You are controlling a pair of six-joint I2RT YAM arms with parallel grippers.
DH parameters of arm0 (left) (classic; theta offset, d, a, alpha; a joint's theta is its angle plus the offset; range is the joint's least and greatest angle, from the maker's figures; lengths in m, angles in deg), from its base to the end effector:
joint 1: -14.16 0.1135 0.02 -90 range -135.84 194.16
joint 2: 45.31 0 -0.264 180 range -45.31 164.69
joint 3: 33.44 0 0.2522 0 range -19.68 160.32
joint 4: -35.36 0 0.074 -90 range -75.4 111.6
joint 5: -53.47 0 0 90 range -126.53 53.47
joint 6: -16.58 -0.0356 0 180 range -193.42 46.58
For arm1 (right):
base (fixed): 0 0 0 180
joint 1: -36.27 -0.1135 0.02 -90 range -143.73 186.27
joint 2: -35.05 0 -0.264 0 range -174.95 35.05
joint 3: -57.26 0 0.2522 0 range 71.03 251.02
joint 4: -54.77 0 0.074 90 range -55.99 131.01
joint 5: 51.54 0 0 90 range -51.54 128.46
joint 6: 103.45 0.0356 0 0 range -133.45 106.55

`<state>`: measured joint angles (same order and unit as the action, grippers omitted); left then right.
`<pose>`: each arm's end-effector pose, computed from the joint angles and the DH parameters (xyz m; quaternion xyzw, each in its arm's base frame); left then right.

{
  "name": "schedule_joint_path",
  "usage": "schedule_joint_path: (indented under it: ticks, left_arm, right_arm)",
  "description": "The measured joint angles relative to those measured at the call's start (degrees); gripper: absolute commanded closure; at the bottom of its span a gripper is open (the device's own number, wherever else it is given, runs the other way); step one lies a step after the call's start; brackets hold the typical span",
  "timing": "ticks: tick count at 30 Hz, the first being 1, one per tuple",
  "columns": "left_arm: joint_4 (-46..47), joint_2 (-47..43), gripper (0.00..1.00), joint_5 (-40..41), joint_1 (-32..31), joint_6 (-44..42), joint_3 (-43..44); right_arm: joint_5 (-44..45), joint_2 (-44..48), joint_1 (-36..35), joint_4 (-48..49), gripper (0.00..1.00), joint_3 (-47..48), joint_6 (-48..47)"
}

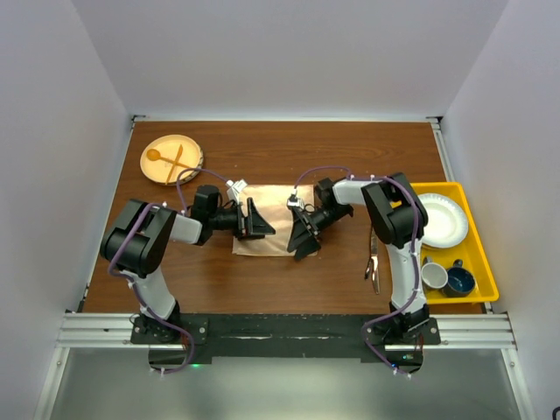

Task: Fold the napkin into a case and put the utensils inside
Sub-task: Smooth out the square-folded napkin at the center of the board.

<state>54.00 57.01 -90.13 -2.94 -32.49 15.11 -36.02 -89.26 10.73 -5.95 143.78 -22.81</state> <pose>0.2814 -0.1165 0.1132 0.0397 0.8180 -0.5494 0.1655 0.3062 0.1843 0.0944 0.1952 -0.7708 -0.5892 0.1434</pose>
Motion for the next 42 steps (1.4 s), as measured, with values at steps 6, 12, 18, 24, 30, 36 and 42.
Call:
schedule_joint_path:
  ticks: [6, 12, 18, 24, 30, 36, 42]
  left_arm:
    - [0.04, 0.0, 0.0, -0.33, 0.0, 0.0, 0.11]
    - [-1.64, -1.68, 0.0, -0.42, -0.11, -0.63, 0.44]
    - [-4.63, -4.79, 0.0, -0.5, -0.33, -3.26, 6.62]
    - [-3.48, -1.11, 0.0, -0.04, -0.26, -4.72, 15.41]
    - [-2.71, 8.85, 0.0, 2.47, 0.37, -3.52, 22.08]
    - [0.85, 16.72, 0.0, 2.49, 3.82, 2.27, 23.56]
    - [3.04, 16.24, 0.0, 2.21, 5.16, 4.55, 23.26]
  right_arm:
    - [4.55, 1.4, 0.68, -6.62, 0.02, 5.4, -0.66]
    - [7.65, 7.96, 4.57, 3.23, 0.02, 13.09, 12.26]
    - [10.43, 3.8, 7.91, 15.47, 0.02, 20.24, 22.27]
    - [12.55, -4.59, 8.07, 24.26, 0.03, 20.9, 29.77]
    - [14.16, -7.78, 7.91, 26.64, 0.05, 20.92, 32.09]
    - [15.67, -8.22, 7.91, 26.27, 0.09, 23.85, 30.84]
    - [18.25, -12.13, 7.91, 21.75, 0.13, 33.0, 26.51]
